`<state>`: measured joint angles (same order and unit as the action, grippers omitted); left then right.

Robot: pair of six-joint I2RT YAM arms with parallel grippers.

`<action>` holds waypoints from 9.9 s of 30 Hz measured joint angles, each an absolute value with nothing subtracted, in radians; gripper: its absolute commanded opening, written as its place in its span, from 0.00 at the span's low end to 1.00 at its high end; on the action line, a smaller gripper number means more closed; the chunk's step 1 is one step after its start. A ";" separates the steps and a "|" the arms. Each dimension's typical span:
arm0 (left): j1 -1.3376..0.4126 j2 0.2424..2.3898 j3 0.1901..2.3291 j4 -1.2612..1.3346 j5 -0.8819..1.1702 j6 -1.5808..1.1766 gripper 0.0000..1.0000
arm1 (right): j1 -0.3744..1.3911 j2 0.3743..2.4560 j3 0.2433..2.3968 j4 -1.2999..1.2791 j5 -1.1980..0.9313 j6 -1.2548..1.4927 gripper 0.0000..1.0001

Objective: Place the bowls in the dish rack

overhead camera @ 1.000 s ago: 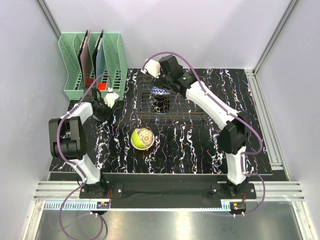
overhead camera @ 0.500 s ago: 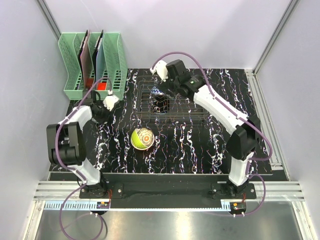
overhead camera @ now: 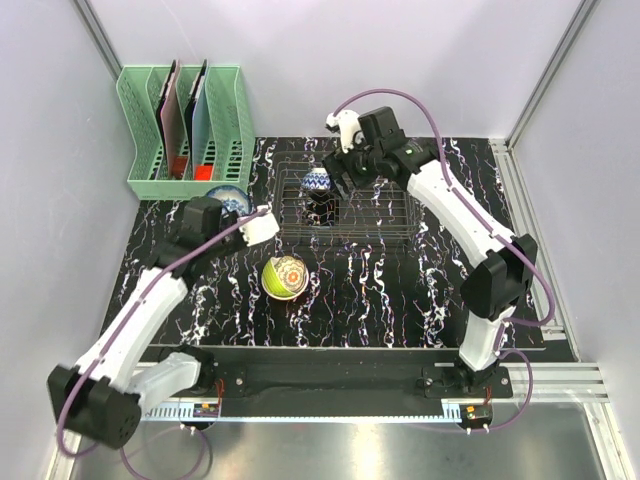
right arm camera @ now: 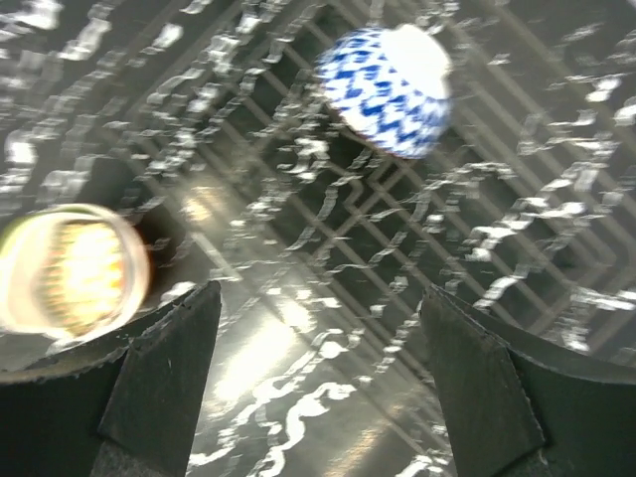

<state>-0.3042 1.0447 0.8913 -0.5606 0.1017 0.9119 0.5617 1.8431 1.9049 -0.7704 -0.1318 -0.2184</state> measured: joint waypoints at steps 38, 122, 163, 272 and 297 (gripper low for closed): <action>-1.124 1.128 0.958 -0.366 -0.239 1.340 0.00 | 0.320 1.843 1.813 -0.818 -1.200 0.101 0.89; -1.017 1.183 1.054 -0.335 0.065 1.150 0.00 | 0.271 1.768 1.636 -0.858 -1.462 -0.027 0.75; -0.673 1.192 1.355 -0.579 -0.008 0.955 0.99 | 0.274 1.830 1.717 -0.970 -1.225 -0.133 0.00; 0.661 1.659 1.061 -0.553 0.276 0.449 0.18 | 0.228 1.744 1.828 -0.881 -0.675 -0.173 0.84; 0.527 1.614 1.085 -0.693 0.731 0.595 0.00 | 0.227 1.781 1.847 -0.874 -1.028 -0.061 0.91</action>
